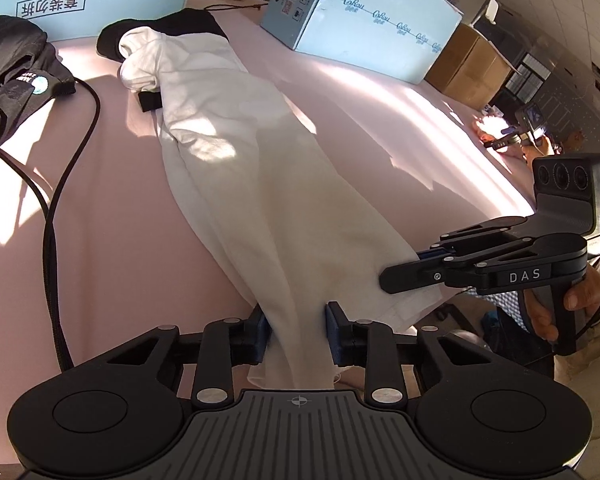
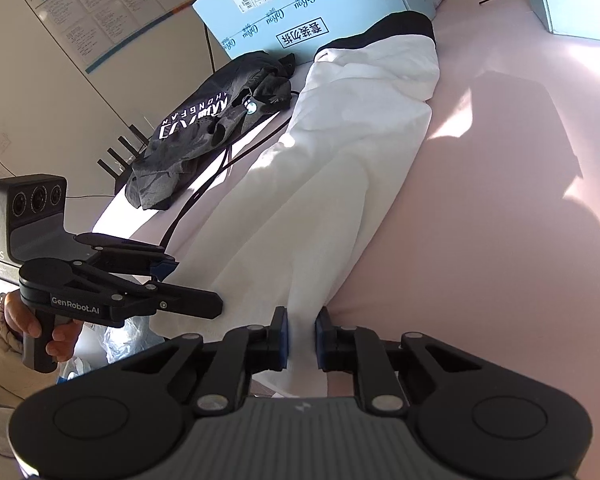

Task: Fold clothes

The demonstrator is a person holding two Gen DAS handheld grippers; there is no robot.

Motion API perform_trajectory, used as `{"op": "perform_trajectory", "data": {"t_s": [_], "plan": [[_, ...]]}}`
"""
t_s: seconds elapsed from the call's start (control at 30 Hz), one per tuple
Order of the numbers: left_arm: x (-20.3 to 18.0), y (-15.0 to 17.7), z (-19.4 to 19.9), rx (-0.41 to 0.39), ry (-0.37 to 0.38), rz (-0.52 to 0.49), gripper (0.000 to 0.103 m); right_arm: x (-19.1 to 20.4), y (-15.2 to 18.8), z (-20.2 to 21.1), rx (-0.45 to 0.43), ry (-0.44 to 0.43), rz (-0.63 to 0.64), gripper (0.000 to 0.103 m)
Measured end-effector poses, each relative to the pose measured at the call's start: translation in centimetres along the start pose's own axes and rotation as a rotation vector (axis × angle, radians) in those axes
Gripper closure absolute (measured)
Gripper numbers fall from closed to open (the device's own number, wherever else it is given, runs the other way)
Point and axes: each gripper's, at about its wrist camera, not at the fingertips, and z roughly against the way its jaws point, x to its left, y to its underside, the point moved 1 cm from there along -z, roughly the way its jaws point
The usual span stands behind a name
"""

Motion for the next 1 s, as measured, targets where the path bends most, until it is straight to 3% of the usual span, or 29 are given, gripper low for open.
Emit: {"op": "perform_trajectory", "data": {"t_s": [0.3, 0.4, 0.7, 0.83, 1.0], "plan": [[1.2, 1.2, 0.8, -0.026, 0.105, 0.087, 0.092, -2.1, 1.1, 0.6, -0.032, -0.184, -0.110, 0.095], [0.7, 1.5, 1.2, -0.036, 0.114, 0.085, 0.092, -1.9, 1.4, 1.3, -0.052, -0.214, -0.105, 0.095], [0.7, 0.4, 4.5, -0.106, 0.245, 0.155, 0.092, -1.4, 0.7, 4.1, -0.118, -0.291, -0.125, 0.095], [1.9, -2.6, 5.5, -0.171, 0.323, 0.204, 0.091, -0.8, -2.3, 5.8, -0.160, -0.287, -0.075, 0.095], [4.2, -8.9, 5.4, -0.254, 0.327, 0.215, 0.091, -1.0, -8.7, 6.0, -0.213, -0.261, -0.005, 0.095]]}}
